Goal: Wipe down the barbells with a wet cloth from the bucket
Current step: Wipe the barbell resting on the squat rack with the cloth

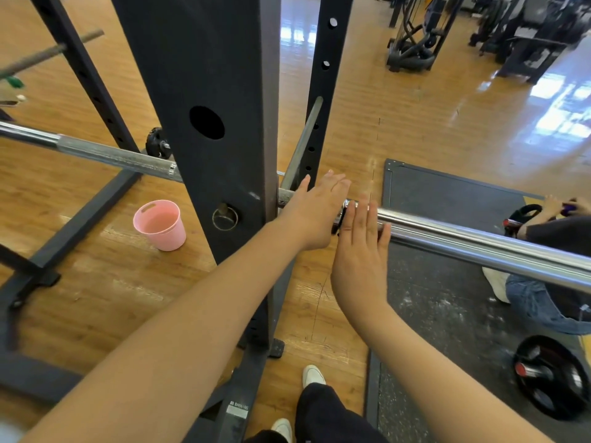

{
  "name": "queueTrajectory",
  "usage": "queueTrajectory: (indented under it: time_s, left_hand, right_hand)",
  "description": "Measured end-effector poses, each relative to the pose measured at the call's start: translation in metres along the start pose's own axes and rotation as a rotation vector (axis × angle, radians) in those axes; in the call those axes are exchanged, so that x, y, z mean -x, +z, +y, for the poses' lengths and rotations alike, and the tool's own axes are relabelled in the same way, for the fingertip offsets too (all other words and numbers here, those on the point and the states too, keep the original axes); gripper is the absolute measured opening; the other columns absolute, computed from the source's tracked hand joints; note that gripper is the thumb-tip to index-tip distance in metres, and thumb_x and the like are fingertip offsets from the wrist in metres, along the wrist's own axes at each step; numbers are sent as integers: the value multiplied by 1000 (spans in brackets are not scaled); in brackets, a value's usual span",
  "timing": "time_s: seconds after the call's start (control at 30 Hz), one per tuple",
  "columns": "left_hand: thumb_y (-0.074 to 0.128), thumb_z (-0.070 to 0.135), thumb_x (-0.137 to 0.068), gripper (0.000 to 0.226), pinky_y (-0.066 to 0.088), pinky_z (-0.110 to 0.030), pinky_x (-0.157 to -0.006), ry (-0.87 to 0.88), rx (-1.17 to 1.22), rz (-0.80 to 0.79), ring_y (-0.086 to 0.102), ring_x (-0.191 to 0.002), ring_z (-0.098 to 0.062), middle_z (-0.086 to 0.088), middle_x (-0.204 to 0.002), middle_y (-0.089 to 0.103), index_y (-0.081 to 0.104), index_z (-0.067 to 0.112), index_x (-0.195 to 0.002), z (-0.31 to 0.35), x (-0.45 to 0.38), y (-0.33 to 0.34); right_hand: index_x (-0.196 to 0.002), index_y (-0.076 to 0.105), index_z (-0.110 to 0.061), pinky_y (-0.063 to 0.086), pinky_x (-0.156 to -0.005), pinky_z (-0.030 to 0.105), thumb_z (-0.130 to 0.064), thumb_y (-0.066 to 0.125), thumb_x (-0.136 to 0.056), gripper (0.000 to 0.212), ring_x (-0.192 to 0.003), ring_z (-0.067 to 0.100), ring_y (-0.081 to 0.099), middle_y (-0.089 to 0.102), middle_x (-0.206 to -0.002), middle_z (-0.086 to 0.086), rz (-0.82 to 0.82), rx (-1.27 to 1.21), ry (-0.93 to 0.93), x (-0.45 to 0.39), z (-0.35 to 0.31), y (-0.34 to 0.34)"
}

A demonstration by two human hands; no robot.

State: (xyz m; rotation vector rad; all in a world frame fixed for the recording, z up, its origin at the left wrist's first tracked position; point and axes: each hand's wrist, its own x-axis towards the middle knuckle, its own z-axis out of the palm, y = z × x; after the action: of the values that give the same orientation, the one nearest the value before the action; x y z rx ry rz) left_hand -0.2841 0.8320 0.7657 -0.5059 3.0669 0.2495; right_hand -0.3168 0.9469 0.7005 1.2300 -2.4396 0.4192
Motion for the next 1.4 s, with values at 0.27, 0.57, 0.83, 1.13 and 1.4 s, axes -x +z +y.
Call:
queueTrajectory:
  time_s: [0.27, 0.57, 0.83, 1.13, 1.4]
  left_hand:
    - [62, 5, -81, 94, -3, -41, -117, 4, 61, -1, -6, -146, -18, -1, -159, 3, -1, 13, -150, -2, -2, 3]
    - [59, 23, -88, 99, -5, -47, -114, -30, -235, 178, -13, -145, -25, -10, -158, -13, -19, 6, -146, 0, 10, 14]
    - [22, 13, -91, 67, -2, -42, -114, -41, -254, 402, -11, -140, -25, -15, -151, -11, -24, 0, -137, -3, 23, 46]
    - [21, 4, -91, 68, -19, -37, -109, -52, -149, 294, -34, -131, -20, -9, -140, -37, -32, 5, -132, -2, 26, 40]
    - [67, 11, -77, 97, 13, -44, -115, -125, -182, 519, 11, -143, -30, -19, -154, 7, -1, -2, -146, -4, 37, 56]
  right_hand:
    - [-146, 8, -1, -1, -115, 53, 12, 26, -75, 74, -143, 26, -6, 2, -153, 16, 96, -6, 145, 11, 26, -1]
    - [-147, 10, -3, -6, -114, 50, 18, 36, -74, 81, -144, 26, 1, 10, -155, 16, 65, 33, 57, 16, 43, -4]
    - [-142, 20, 4, 7, -115, 53, 3, 22, -81, 61, -140, 31, 15, 22, -151, 22, -17, 14, -38, -1, 6, -10]
    - [-149, 6, -2, -11, -110, 46, 7, 35, -81, 74, -144, 28, -7, -1, -157, 16, -183, -10, 93, -17, 8, -32]
    - [-147, 21, -7, 4, -113, 42, 14, 45, -78, 76, -143, 21, 6, 17, -155, 9, -250, -62, -96, -12, 30, -45]
